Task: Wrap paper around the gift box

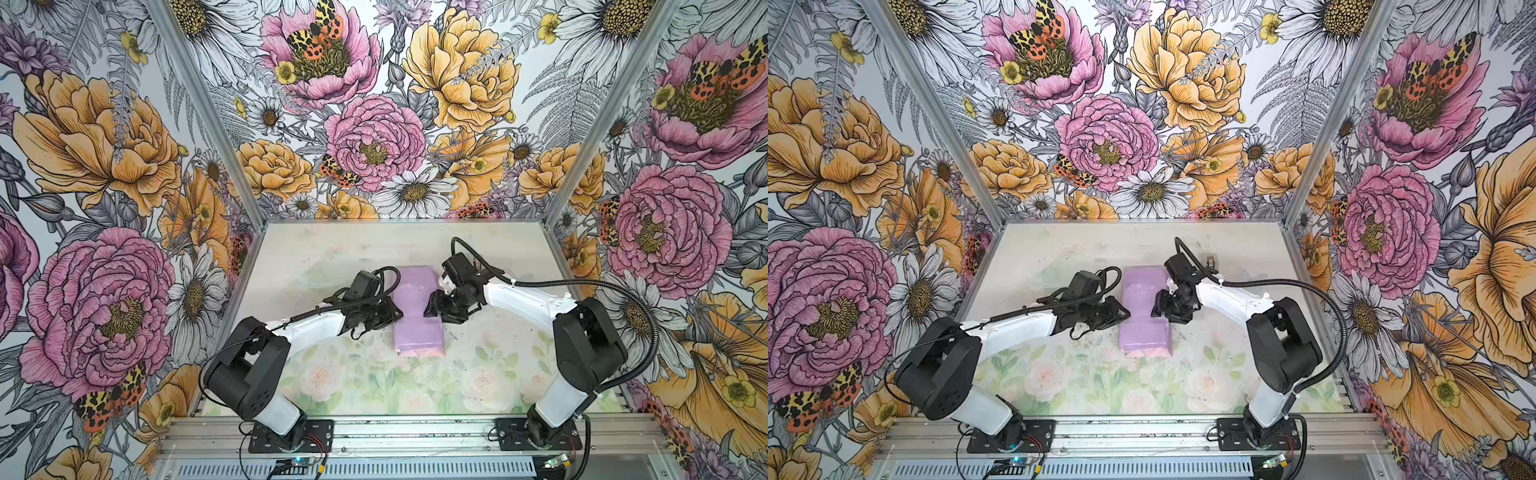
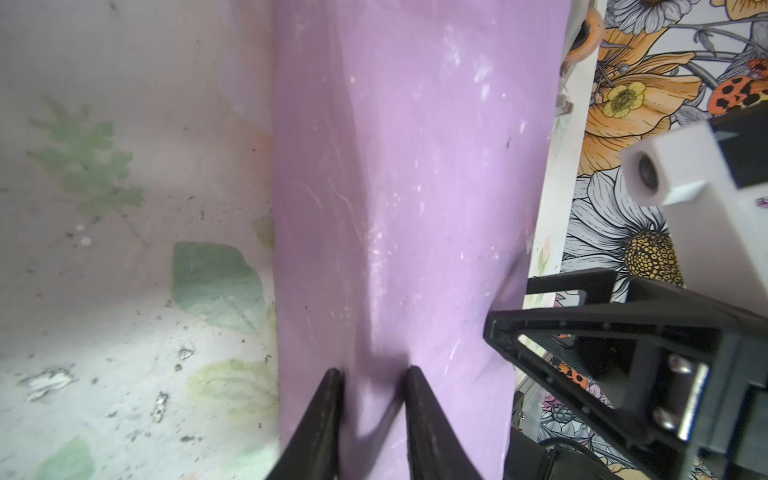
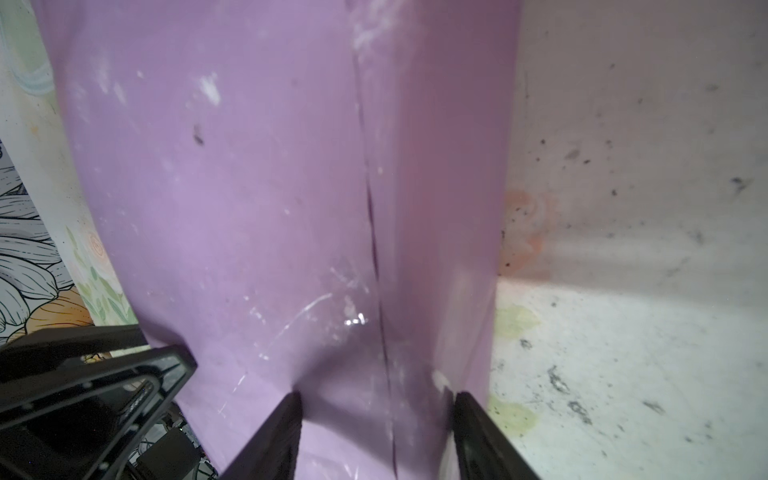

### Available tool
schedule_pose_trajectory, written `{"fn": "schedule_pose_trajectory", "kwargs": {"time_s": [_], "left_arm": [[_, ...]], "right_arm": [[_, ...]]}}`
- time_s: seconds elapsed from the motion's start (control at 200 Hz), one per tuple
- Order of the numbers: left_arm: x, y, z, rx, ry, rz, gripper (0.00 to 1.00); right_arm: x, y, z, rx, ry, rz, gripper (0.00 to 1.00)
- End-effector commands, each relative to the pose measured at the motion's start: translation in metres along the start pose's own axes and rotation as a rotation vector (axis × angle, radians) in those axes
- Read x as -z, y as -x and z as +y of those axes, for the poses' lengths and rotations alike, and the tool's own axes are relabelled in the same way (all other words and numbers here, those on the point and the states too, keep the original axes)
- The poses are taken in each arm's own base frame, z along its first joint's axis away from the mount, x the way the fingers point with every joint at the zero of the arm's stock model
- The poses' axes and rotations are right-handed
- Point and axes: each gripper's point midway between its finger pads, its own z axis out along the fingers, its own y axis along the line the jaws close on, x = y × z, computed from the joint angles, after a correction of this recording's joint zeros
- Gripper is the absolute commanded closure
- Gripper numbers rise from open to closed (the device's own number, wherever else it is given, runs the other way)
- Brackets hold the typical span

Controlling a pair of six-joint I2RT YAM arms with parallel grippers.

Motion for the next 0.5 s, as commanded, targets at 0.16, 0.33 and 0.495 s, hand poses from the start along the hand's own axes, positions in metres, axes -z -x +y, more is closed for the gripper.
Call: {"fn": "schedule_pose_trajectory", "kwargs": {"time_s": [0.16, 0.33, 0.495], "left_arm": [[0.011, 0.012, -0.028, -0.068, -0.048, -0.039, 0.80], [0.017, 0.014, -0.027, -0.095, -0.015, -0.046, 0.80], [0.018, 0.015, -0.022, -0.092, 0.011, -0.046, 0.65]], "right_arm": [[0.014, 0.008, 0.005, 0.012, 0.034, -0.040, 0.38], [0.026, 0.015, -0.007, -0.013, 0.029, -0.073, 0.37], [0.016, 0.006, -0.009, -0.014, 0.030, -0.033, 0.37]]}}
